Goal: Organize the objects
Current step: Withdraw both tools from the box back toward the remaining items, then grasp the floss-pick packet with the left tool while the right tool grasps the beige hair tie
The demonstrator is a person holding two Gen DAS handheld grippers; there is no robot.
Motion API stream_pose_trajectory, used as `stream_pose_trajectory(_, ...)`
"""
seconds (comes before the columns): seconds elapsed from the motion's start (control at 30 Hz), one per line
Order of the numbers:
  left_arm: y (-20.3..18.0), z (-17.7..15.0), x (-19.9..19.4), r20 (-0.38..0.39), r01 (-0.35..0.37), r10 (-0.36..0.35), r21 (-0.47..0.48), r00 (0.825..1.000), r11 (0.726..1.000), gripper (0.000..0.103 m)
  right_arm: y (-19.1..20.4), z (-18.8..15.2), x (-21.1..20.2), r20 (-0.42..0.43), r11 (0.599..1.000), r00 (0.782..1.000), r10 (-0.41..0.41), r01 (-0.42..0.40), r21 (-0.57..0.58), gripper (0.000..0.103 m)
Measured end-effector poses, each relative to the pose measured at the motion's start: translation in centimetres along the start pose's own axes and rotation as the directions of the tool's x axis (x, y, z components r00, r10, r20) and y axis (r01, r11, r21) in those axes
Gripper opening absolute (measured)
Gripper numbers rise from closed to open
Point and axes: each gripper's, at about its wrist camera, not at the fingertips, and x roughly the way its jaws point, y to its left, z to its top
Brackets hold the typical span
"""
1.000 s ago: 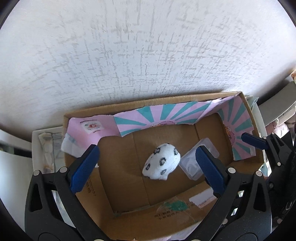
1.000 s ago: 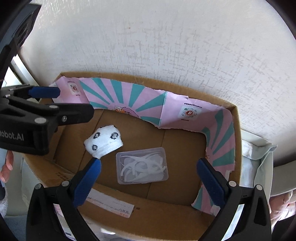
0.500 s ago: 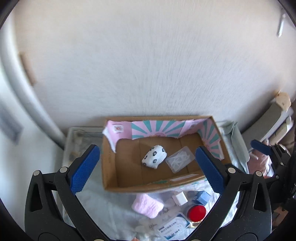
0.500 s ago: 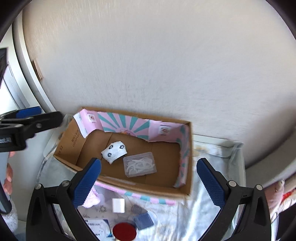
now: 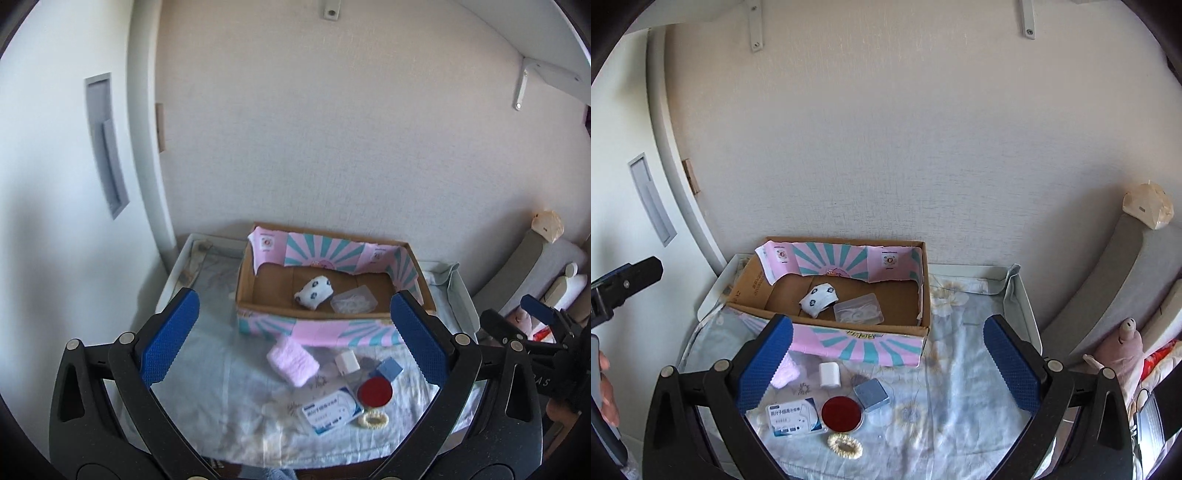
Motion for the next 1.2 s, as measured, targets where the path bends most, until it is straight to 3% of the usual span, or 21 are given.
stream_pose_trajectory(0.37, 0.6, -3.6, -2.2, -0.005, -0.022, 0.022, 0.014, 1.000, 1.000, 0.103, 0.5, -3.0, -1.2, 0.001, 0.999, 0.999, 0.046, -0.046, -0.017, 0.103)
stream_pose_trajectory(0.73, 1.1, -8.0, -0.1, -0.062, -0.015, 0.019, 0.074, 0.998, 0.997, 0.103, -0.2, -7.2, 0.6, -0.020, 0.993, 0.995, 0.097, -0.099, -0.067, 0.103)
stream_pose_trajectory(0.97, -0.7, -12.0, 5.0, -0.159, 0.097, -0.065, 0.201, 0.985, 0.975, 0.103, 0.2, -11.6, 4.4, -0.082, 0.975, 0.985, 0.150, -0.162, -0.153, 0.103)
stream_pose_trajectory(1.13, -2.9, -14.7, 9.6, -0.249, 0.243, -0.169, 0.307, 0.954, 0.920, 0.101, 0.9, -14.6, 7.7, -0.141, 0.926, 0.963, 0.232, -0.263, -0.272, 0.097)
stream_pose_trajectory(1.2, -3.5, -15.5, 11.2, -0.283, 0.274, -0.180, 0.340, 0.942, 0.900, 0.097, 1.2, -15.5, 9.0, -0.169, 0.906, 0.954, 0.249, -0.291, -0.309, 0.088)
